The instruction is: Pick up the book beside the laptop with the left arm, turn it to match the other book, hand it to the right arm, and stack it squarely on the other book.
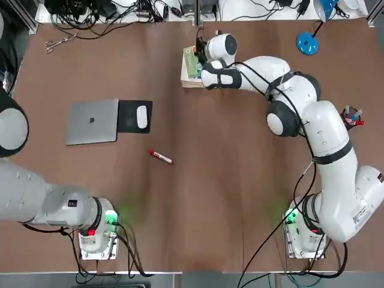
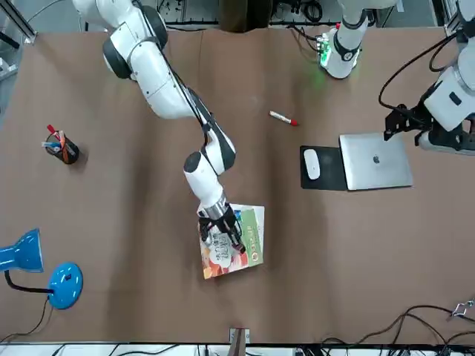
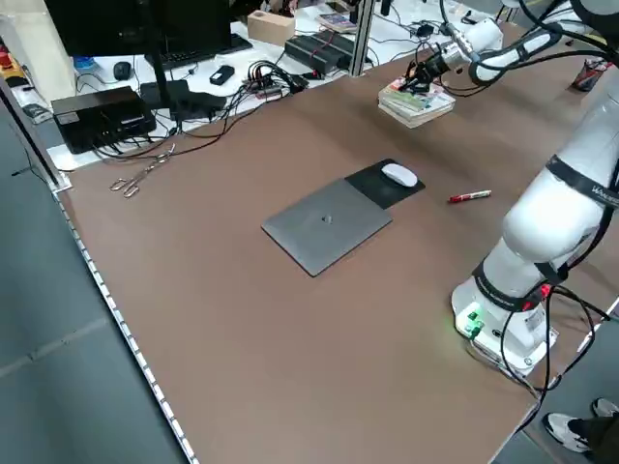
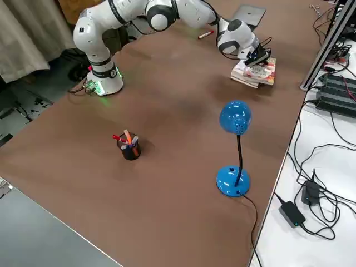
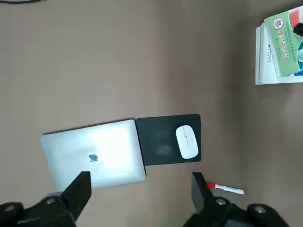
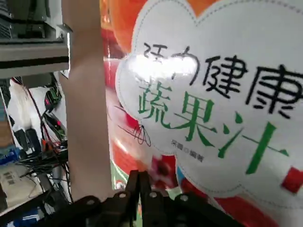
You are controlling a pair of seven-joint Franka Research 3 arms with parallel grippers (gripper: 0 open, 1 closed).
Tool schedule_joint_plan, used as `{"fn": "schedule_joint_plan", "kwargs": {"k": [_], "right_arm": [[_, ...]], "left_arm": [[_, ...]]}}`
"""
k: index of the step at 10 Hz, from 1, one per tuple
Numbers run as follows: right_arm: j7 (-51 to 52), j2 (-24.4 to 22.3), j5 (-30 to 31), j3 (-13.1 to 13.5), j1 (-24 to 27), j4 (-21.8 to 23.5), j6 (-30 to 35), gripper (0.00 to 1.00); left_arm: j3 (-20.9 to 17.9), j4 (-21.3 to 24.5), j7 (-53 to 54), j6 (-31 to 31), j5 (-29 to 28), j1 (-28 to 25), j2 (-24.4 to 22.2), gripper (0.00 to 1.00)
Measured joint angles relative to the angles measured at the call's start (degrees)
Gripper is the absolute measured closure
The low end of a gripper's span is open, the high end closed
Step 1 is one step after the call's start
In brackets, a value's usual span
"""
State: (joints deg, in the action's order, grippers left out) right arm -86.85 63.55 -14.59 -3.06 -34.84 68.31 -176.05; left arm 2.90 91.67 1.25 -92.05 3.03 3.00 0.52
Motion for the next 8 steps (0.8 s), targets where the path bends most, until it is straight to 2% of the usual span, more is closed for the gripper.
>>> {"fn": "schedule_joint_plan", "kwargs": {"k": [5, 8], "right_arm": [[-1.34, -2.29, 0.00, 0.68, 0.13, 2.76, -0.01, 0.98], [-1.36, -7.32, 0.00, 1.04, 0.88, 3.36, 5.31, 1.00]], "left_arm": [[-0.31, 0.11, -1.71, 0.02, -0.27, -0.32, -0.17, 0.06], [-0.28, 0.12, -3.51, 0.18, -2.29, -0.69, -0.25, 0.06]]}}
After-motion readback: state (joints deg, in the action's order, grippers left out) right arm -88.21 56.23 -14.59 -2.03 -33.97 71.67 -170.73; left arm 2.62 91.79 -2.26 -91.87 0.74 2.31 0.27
